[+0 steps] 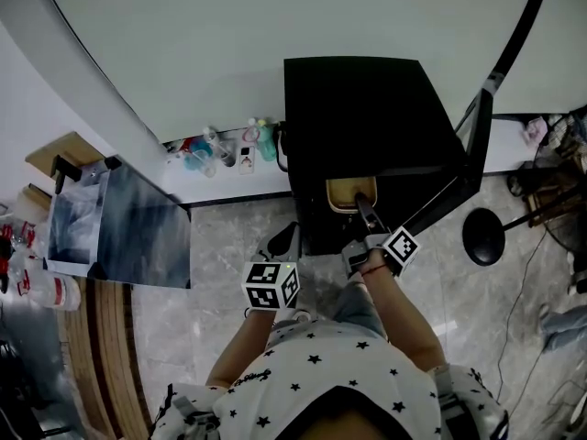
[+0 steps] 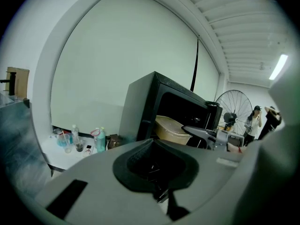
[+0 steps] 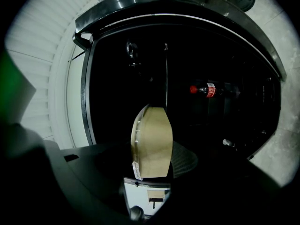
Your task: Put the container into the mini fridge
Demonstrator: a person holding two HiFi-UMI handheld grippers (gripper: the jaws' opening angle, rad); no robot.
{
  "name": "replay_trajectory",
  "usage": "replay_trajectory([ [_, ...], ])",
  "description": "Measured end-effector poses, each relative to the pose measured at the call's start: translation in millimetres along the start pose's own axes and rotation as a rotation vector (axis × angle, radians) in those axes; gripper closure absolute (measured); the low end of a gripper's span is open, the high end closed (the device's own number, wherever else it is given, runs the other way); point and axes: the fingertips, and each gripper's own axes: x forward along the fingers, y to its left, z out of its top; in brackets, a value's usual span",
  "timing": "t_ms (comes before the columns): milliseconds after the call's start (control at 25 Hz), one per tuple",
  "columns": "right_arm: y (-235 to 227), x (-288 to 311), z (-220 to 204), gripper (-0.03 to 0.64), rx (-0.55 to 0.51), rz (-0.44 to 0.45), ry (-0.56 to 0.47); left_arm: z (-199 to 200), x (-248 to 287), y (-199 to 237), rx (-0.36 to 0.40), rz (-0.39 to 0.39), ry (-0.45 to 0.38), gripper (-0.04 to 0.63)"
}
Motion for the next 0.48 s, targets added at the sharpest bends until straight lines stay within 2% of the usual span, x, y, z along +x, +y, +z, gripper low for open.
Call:
replay_trajectory([
  [480,-2,22,17,0.407,-0.007,-0.005,-0.031,-1,-1,-1,0.006,0.005,0.005,0.583],
])
